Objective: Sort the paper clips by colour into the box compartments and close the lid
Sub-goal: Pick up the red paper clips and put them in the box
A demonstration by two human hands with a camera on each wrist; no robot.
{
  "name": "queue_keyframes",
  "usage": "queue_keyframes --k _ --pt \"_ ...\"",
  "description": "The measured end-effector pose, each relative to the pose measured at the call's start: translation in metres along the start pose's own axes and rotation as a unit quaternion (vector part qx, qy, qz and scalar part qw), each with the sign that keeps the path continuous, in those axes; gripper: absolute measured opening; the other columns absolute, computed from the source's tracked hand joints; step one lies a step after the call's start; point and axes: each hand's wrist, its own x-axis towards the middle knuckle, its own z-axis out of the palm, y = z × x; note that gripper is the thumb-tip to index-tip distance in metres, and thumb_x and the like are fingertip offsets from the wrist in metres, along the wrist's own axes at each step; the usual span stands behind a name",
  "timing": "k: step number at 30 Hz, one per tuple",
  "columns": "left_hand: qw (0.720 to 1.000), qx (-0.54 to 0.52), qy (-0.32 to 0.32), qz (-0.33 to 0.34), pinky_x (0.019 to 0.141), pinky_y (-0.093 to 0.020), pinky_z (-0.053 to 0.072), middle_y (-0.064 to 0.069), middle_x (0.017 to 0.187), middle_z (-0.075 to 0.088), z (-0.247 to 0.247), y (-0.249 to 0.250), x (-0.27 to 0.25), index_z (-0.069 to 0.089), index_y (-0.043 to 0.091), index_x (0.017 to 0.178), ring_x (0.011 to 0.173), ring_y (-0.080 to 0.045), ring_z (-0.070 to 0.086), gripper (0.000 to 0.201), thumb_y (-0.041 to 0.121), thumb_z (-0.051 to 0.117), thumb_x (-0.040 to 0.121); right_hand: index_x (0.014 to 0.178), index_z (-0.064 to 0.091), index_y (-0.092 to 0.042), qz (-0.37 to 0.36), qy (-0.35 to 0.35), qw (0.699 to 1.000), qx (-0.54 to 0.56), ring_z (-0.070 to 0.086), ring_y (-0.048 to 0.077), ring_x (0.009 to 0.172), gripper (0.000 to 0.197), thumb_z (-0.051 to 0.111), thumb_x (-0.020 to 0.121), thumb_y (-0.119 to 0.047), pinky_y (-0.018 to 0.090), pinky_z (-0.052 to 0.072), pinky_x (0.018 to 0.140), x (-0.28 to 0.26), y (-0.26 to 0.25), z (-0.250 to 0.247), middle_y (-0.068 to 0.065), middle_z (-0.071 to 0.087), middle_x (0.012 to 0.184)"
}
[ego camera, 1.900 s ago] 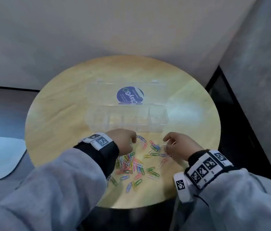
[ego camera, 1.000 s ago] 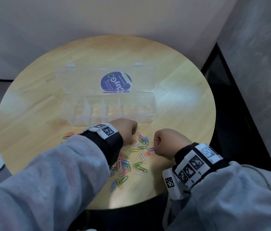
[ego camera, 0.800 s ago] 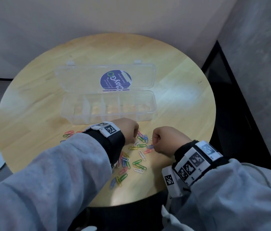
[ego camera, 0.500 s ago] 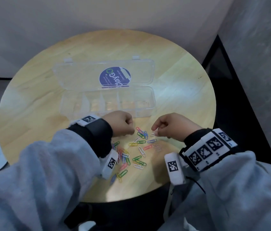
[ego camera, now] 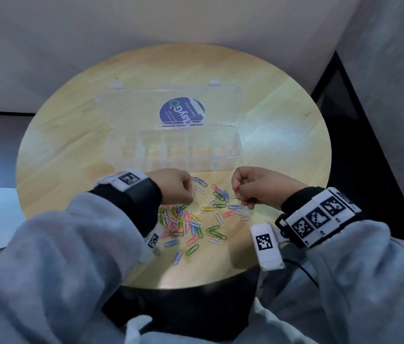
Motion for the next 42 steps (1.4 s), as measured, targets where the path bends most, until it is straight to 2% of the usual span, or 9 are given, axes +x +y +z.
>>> queue_keyframes --k 4,7,17,21,26,29,32,38,42 --pt "0.992 0.126 -0.013 0.001 0.049 -0.02 0.03 0.011 0.066 0.05 0.011 0.004 -0.003 0.059 0.027 0.083 0.068 -0.009 0.051 0.008 0.023 0.063 0.078 0.066 0.05 -0.021 -0.002 0.013 0.968 -0.251 0.041 0.006 0.049 0.019 0.061 0.076 -0.009 0.017 0.032 0.048 -0.002 0.002 0.004 -0.009 0.046 0.056" --pt "0.987 0.159 -0.025 0.016 0.048 -0.021 0.028 0.012 0.067 0.049 0.018 0.007 0.001 0.058 0.028 0.082 0.074 -0.012 0.051 0.009 0.026 0.066 0.078 0.065 0.052 -0.021 0.035 0.011 0.947 -0.32 0.045 0.013 0.057 0.017 0.066 0.074 -0.017 0.024 0.034 0.053 -0.002 0.003 0.006 -0.006 0.051 0.061" --pt "0.984 0.178 -0.016 0.017 0.046 -0.021 0.027 0.011 0.066 0.048 0.024 0.01 0.005 0.056 0.026 0.078 0.061 -0.006 0.045 0.011 0.021 0.066 0.08 0.079 0.061 -0.029 -0.002 -0.005 0.933 -0.361 0.044 0.005 0.051 0.016 0.065 0.079 -0.014 0.017 0.031 0.043 0.005 0.005 0.016 -0.01 0.044 0.057" --pt "0.986 0.163 -0.023 0.005 0.046 -0.02 0.029 0.01 0.066 0.049 0.027 0.009 0.01 0.049 0.024 0.068 0.065 -0.01 0.048 0.022 0.02 0.066 0.081 0.081 0.059 -0.027 -0.019 -0.005 0.92 -0.392 0.043 0.005 0.059 0.016 0.066 0.079 -0.013 0.02 0.029 0.048 0.009 0.005 0.02 -0.012 0.042 0.063" --pt "0.985 0.174 -0.009 -0.008 0.06 -0.023 0.036 0.003 0.083 0.06 0.023 0.009 0.006 0.065 0.017 0.093 0.079 -0.018 0.054 0.025 0.037 0.07 0.079 0.079 0.055 -0.023 -0.021 -0.011 0.907 -0.421 0.053 0.019 0.084 0.015 0.062 0.08 -0.01 0.023 0.036 0.063 0.011 0.006 0.025 -0.007 0.051 0.077" --pt "0.987 0.156 -0.021 -0.013 0.053 -0.023 0.035 0.001 0.083 0.063 0.027 0.01 0.004 0.068 0.016 0.093 0.078 -0.018 0.056 0.026 0.037 0.073 0.077 0.077 0.056 -0.022 -0.015 -0.011 0.903 -0.43 0.051 0.018 0.079 0.017 0.056 0.079 -0.005 0.023 0.037 0.058 0.013 0.006 0.026 -0.007 0.05 0.074" --pt "0.991 0.129 -0.017 -0.017 0.063 -0.024 0.039 0.0 0.085 0.065 0.029 0.014 0.006 0.07 0.015 0.094 0.08 -0.018 0.057 0.022 0.028 0.074 0.077 0.075 0.056 -0.02 -0.011 -0.014 0.902 -0.432 0.051 0.02 0.075 0.016 0.052 0.078 -0.005 0.025 0.038 0.057 0.013 0.004 0.026 -0.004 0.052 0.072" --pt "0.995 0.092 -0.041 -0.011 0.054 -0.021 0.036 0.003 0.077 0.06 0.028 0.01 0.006 0.061 0.021 0.074 0.074 -0.015 0.054 0.012 0.023 0.071 0.079 0.068 0.058 -0.019 0.016 0.001 0.941 -0.339 0.054 0.018 0.064 0.013 0.051 0.07 -0.009 0.028 0.045 0.062 0.01 0.005 0.015 0.006 0.066 0.069" --pt "0.999 0.008 -0.031 -0.001 0.053 -0.019 0.036 0.01 0.06 0.055 0.017 0.003 0.003 0.057 0.021 0.064 0.057 -0.007 0.048 0.02 0.023 0.07 0.079 0.062 0.055 -0.019 -0.005 0.011 0.969 -0.247 0.052 0.01 0.056 0.018 0.062 0.075 -0.009 0.022 0.043 0.059 0.006 -0.004 0.001 -0.007 0.056 0.058"
